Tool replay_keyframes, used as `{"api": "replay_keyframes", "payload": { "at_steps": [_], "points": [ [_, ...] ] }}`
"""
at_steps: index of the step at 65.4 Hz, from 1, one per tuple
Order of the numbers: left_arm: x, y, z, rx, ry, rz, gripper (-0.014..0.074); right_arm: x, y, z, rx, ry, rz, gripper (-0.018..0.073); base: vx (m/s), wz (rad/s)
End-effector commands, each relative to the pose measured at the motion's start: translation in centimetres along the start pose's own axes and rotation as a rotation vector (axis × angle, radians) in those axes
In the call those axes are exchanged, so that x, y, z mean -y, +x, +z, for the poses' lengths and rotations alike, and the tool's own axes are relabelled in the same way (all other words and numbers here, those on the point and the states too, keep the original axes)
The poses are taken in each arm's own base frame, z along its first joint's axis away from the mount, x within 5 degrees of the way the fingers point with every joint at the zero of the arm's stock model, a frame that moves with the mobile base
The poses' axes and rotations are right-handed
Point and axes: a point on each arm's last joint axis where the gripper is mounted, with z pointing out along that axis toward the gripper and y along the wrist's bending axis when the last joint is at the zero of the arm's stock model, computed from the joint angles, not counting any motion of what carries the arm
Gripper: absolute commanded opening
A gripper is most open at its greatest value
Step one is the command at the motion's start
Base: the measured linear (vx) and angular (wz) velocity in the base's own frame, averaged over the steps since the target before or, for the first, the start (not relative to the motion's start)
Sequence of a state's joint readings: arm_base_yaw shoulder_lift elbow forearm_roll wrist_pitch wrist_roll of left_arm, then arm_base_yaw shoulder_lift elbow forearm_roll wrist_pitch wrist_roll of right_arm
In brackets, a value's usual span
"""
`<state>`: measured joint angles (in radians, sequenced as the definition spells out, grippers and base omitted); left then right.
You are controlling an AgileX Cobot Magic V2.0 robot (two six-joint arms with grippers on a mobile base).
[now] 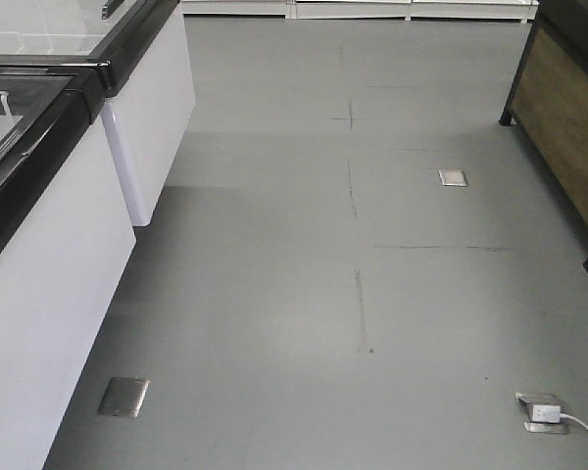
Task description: Left arm holds basket, right arm returns cookies
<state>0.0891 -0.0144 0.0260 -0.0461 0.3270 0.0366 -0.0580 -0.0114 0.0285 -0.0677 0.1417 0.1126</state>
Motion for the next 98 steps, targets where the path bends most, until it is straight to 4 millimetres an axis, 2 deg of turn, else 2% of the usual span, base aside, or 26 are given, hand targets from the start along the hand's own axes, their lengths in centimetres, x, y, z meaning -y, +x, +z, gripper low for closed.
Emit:
{"api": "replay_keyframes", "payload": {
  "at_steps": [1, 59, 74, 98],
  "points": [
    [-0.01, -1.51, -0.35, 0.115, -0.001, -0.01, -0.0006, -0.04, -0.15, -0.01, 0.07, -0.007, -0.013, -0.0003, 0.0, 0.0],
    [-0.01, -1.51, -0.35, 0.115, -0.002, -0.009, -0.0006, -0.04, -0.15, -0.01, 0.07, -0.007, -0.013, -0.0003, 0.0, 0.0],
    [-0.17, -2.16, -0.45, 0.187, -0.031, 0.114, -0.0006, -0.04, -0.15, -0.01, 0.07, -0.007, -0.013, -0.0003, 0.0, 0.0],
    [-0.14, -2.39, -0.5, 0.212, -0.026, 0.082, -0.0006, -0.04, -0.15, -0.01, 0.07, -0.007, -0.013, -0.0003, 0.0, 0.0]
  ]
}}
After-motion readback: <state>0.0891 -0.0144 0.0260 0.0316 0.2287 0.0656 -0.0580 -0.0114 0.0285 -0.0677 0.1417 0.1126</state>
